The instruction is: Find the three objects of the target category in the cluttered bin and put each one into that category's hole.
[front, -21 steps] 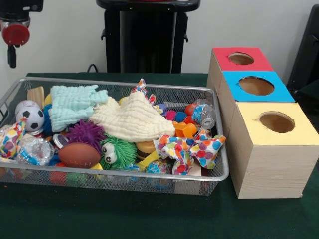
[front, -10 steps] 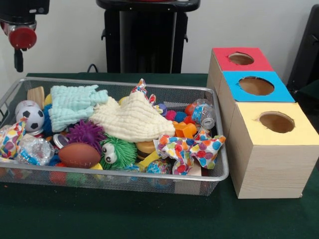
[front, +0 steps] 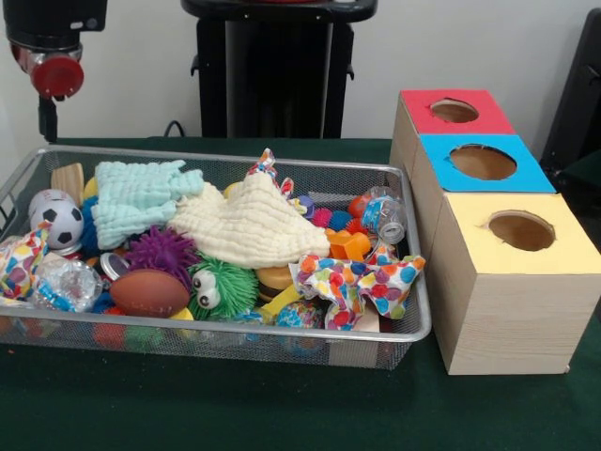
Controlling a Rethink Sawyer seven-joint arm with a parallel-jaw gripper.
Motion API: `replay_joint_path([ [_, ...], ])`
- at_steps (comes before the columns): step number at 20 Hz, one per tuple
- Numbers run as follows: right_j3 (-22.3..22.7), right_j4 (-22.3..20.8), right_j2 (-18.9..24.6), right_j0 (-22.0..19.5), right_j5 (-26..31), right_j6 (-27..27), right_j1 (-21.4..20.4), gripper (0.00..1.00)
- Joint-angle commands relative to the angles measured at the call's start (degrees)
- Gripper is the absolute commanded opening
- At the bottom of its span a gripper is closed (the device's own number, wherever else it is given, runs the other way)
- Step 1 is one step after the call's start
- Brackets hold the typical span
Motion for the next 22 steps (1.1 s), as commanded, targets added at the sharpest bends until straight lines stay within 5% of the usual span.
replay_joint_path([
  [1, -0.8, -3.2, 4.8, 0.0, -3.1, -10.8, 4.1, 1.0],
  [14, -2.4, -7.8, 5.8, 1.5, -4.0, -12.5, 5.5, 1.0],
  [22, -5.6, -4.0, 10.7, 1.6, 7.9, -22.8, 5.0, 1.0],
])
